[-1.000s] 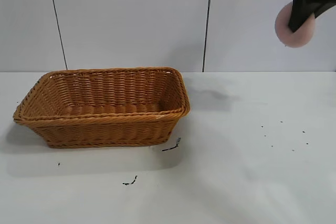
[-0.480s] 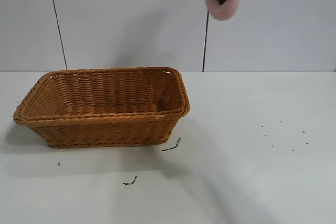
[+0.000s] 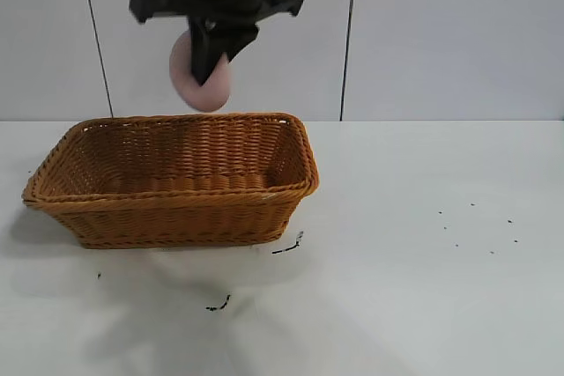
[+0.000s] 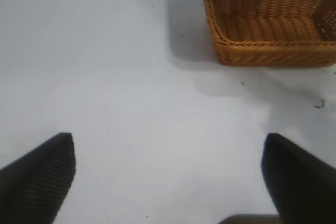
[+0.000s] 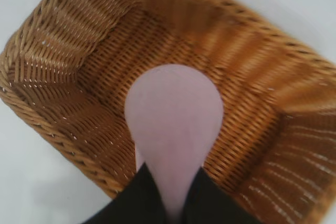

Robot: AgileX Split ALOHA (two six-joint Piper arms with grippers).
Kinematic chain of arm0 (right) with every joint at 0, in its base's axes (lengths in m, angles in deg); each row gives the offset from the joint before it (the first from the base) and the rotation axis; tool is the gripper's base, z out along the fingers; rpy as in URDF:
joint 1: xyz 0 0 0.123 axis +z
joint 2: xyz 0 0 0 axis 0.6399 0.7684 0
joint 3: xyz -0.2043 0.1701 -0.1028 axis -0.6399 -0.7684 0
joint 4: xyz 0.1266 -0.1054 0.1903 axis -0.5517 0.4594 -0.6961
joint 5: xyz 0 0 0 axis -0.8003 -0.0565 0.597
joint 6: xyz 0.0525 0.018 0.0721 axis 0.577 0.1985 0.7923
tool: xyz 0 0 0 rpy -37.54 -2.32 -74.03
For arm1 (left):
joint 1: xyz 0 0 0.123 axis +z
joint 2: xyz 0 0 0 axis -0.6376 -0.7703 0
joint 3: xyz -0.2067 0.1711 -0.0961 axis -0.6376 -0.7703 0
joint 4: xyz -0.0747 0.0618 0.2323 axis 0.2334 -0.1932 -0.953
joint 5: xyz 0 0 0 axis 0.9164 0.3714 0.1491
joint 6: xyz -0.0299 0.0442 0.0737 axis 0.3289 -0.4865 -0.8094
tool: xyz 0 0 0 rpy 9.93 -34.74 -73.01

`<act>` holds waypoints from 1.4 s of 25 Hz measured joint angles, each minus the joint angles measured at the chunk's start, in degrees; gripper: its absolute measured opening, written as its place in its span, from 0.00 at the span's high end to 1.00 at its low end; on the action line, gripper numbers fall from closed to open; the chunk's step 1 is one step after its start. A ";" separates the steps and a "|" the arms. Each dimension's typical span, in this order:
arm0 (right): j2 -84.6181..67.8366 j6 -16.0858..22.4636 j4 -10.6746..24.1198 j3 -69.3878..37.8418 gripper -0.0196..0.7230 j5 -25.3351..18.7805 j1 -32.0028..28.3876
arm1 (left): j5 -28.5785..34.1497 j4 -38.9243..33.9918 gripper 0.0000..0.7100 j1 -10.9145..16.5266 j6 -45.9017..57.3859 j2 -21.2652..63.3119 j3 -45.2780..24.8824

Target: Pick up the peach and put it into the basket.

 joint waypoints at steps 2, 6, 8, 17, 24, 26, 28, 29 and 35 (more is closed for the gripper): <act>0.53 0.00 0.07 -0.05 0.96 0.39 0.00 | 0.00 0.00 0.02 0.00 0.00 0.00 0.00; 0.53 0.00 0.07 0.01 0.57 0.49 0.00 | 0.00 0.00 0.02 0.00 0.00 0.00 0.00; 0.53 0.00 0.02 0.01 0.32 0.23 0.00 | 0.00 0.00 0.02 0.00 0.00 0.00 0.00; -3.72 0.58 1.25 7.86 0.05 -4.46 -0.19 | 0.00 0.00 0.02 0.00 0.00 0.00 0.00; -5.16 2.41 1.58 13.73 0.05 -9.14 -8.27 | 0.00 0.00 0.02 0.00 0.00 0.00 0.00; -4.88 2.56 2.07 13.73 0.05 -10.59 -12.63 | 0.00 0.00 0.02 0.00 0.00 0.00 0.00; -4.69 2.61 2.54 13.67 0.05 -11.87 -17.02 | 0.00 0.00 0.02 0.00 0.00 0.00 0.00; -4.62 2.61 2.62 13.67 0.04 -12.28 -19.51 | 0.00 0.00 0.02 0.00 0.00 0.00 0.00; -4.62 2.61 3.37 13.67 0.04 -15.00 -32.03 | 0.00 0.00 0.02 0.00 0.00 0.00 0.00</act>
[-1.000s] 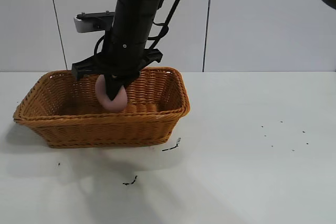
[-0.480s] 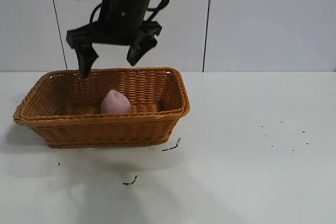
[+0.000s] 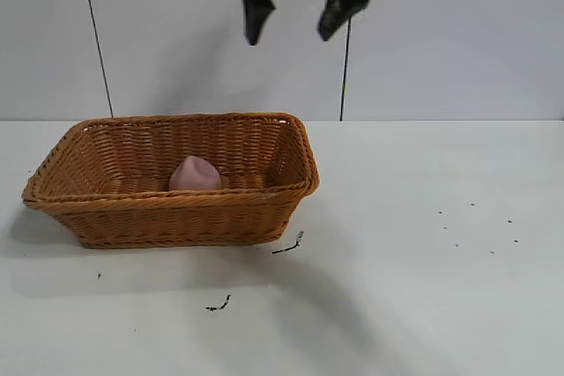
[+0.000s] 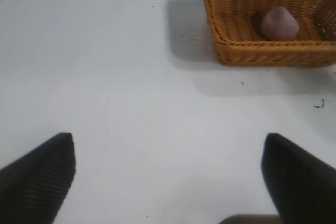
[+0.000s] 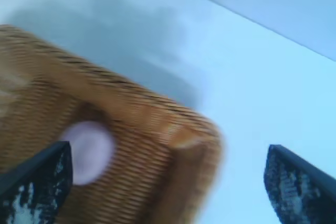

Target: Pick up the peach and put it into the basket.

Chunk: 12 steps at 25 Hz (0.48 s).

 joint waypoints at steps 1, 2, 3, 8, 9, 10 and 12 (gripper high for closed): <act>0.00 0.00 0.07 0.00 0.04 -0.06 -1.55 | 0.00 0.00 0.02 0.00 0.00 0.00 0.00; 0.00 0.00 0.07 0.00 0.04 -0.06 -2.84 | 0.00 0.00 0.02 0.00 0.00 0.00 0.00; 0.00 0.00 0.07 0.00 0.04 -0.06 -3.70 | 0.00 0.00 0.02 0.00 0.00 0.00 0.00; -1.07 0.00 -1.01 -0.47 0.04 -0.07 -5.31 | 0.00 0.00 0.02 0.00 0.00 0.00 0.00; -1.86 0.00 -1.25 -1.09 0.04 -0.07 -5.26 | 0.00 0.00 0.02 0.00 0.00 0.00 0.00; -2.90 0.00 -1.46 -2.14 0.04 -0.01 -5.18 | 0.00 0.00 0.02 0.00 0.00 0.00 0.00; -5.51 0.00 -1.53 -5.11 0.04 -0.01 -5.11 | 0.00 0.00 0.02 0.00 0.00 0.00 0.00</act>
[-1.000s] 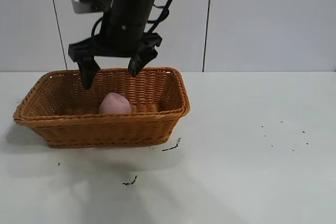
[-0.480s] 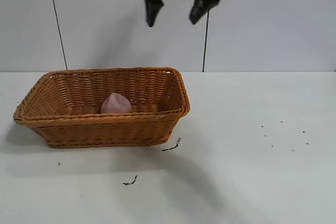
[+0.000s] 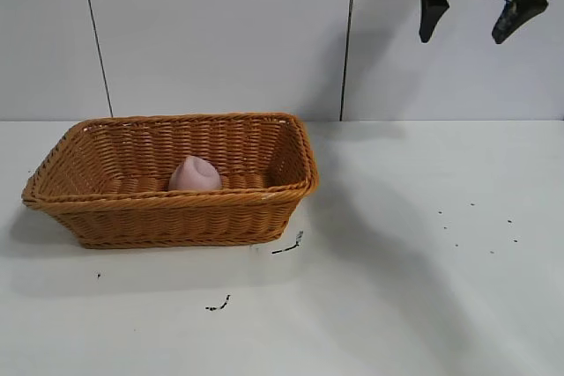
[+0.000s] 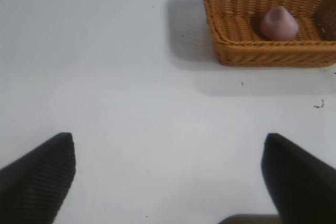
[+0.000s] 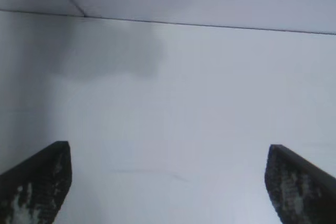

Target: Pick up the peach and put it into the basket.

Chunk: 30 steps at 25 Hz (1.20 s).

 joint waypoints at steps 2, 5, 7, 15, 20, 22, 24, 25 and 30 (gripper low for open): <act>-4.00 0.00 -0.12 -4.67 0.04 -0.05 0.00 | 0.00 0.00 0.02 0.00 0.00 0.00 0.00; -11.73 0.00 -0.12 -13.55 0.04 0.00 0.00 | 0.00 0.00 0.02 0.00 0.00 0.00 0.00; -17.97 0.00 -0.12 -21.27 0.04 0.06 0.00 | 0.00 0.00 0.02 0.00 0.00 0.00 0.00; -49.08 0.00 -0.12 -56.23 0.04 -0.11 0.00 | 0.00 0.00 0.02 0.00 0.00 0.00 0.00; -69.21 0.00 -0.12 -76.92 0.04 1.87 0.00 | 0.00 0.00 0.02 0.00 0.00 0.00 0.00; -76.79 0.00 -0.12 -83.24 0.04 5.31 0.00 | 0.00 0.00 0.02 0.00 0.00 0.00 0.00; -84.26 0.00 -0.17 -89.23 0.04 8.23 0.00 | 0.00 0.00 0.02 0.00 0.00 0.00 0.00; -88.23 0.00 -0.17 -91.83 0.04 9.39 0.00 | 0.00 0.00 0.02 0.00 0.00 0.00 0.00; -105.86 0.00 -0.42 -99.78 0.04 9.87 0.00 | 0.00 0.00 0.02 0.00 0.00 0.00 0.00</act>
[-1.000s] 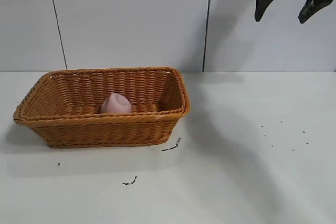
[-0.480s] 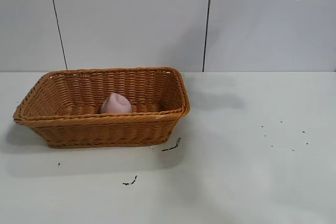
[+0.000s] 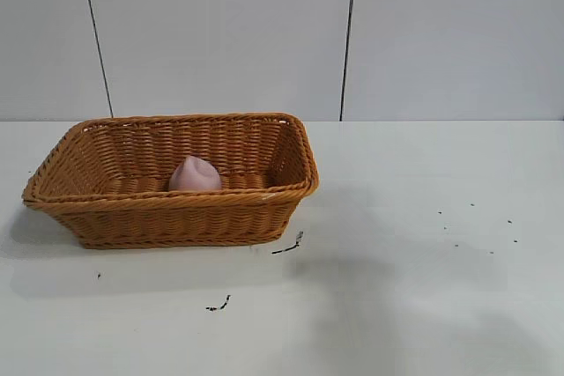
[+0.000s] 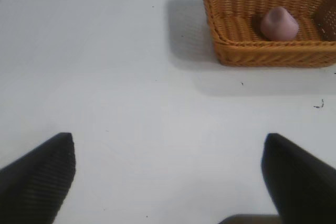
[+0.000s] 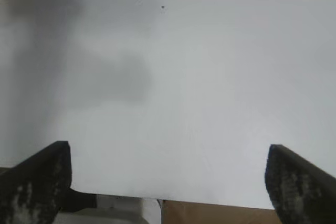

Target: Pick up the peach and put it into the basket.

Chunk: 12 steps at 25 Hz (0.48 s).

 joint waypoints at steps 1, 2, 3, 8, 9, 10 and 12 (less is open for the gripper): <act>-2.94 0.00 -0.18 -1.29 0.04 -0.10 0.00 | 0.00 0.00 0.02 0.00 0.00 0.00 0.00; -5.20 0.00 -0.18 -2.33 0.04 -0.10 0.00 | 0.00 0.00 0.02 0.00 0.00 0.00 0.00; -7.58 0.00 -0.18 -2.81 0.04 -0.04 0.00 | 0.00 0.00 0.02 0.00 0.00 0.00 0.00; -16.18 0.00 -0.18 -3.13 0.04 0.45 0.00 | 0.00 0.00 0.02 0.00 0.00 0.00 0.00; -17.48 0.00 -0.18 -3.13 0.04 0.45 0.00 | 0.00 0.00 0.02 0.00 0.00 0.00 0.00; -19.03 0.00 -0.18 -3.13 0.04 0.45 0.00 | 0.00 0.00 0.02 0.00 0.00 0.00 0.00; -21.66 0.08 -0.18 -3.13 0.04 0.49 0.00 | 0.00 0.00 0.02 0.00 0.00 0.00 0.00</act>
